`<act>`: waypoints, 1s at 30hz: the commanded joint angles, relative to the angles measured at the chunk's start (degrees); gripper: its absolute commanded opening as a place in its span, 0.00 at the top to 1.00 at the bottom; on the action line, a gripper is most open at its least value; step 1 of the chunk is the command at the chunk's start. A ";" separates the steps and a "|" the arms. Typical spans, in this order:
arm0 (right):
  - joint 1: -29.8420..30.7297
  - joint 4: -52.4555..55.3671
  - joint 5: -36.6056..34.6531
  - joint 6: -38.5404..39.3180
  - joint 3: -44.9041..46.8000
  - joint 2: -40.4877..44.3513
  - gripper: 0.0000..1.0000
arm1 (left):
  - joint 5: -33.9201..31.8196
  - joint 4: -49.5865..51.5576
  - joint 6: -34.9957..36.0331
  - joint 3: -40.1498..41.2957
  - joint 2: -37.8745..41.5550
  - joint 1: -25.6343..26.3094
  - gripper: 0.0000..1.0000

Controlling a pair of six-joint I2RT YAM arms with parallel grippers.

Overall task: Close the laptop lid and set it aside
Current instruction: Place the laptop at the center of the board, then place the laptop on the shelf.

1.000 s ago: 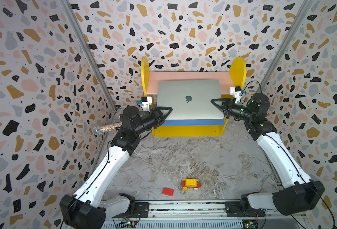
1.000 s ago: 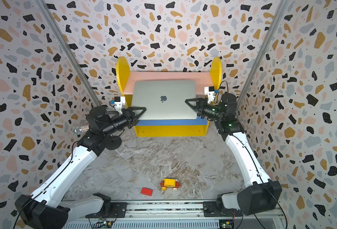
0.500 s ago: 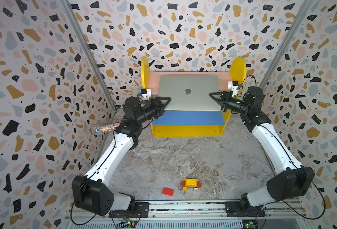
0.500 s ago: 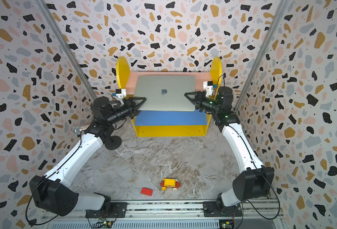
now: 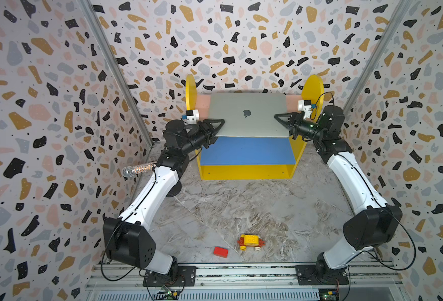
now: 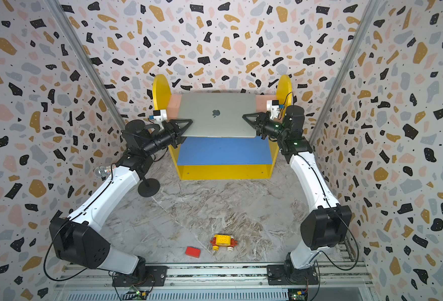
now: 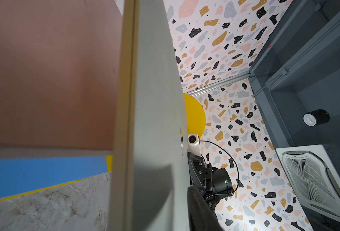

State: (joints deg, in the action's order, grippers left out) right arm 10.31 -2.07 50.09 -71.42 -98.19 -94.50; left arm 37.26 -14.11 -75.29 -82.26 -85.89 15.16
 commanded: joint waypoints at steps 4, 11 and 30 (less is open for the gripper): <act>1.01 -1.48 1.59 2.45 -5.42 -2.25 0.79 | 5.49 -13.63 -1.57 -7.33 -1.16 0.39 0.60; 0.54 0.15 1.27 2.42 -8.56 -4.52 0.79 | 5.81 -15.90 -5.10 -9.50 -3.93 -0.98 0.59; -0.69 1.53 -2.68 0.34 -11.75 -5.73 0.80 | 4.11 -16.97 -9.48 -9.81 -4.51 -2.70 0.31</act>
State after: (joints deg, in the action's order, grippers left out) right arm 9.87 0.73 49.43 -74.35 -107.33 -101.01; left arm 40.91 -19.84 -83.42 -88.12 -92.01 12.93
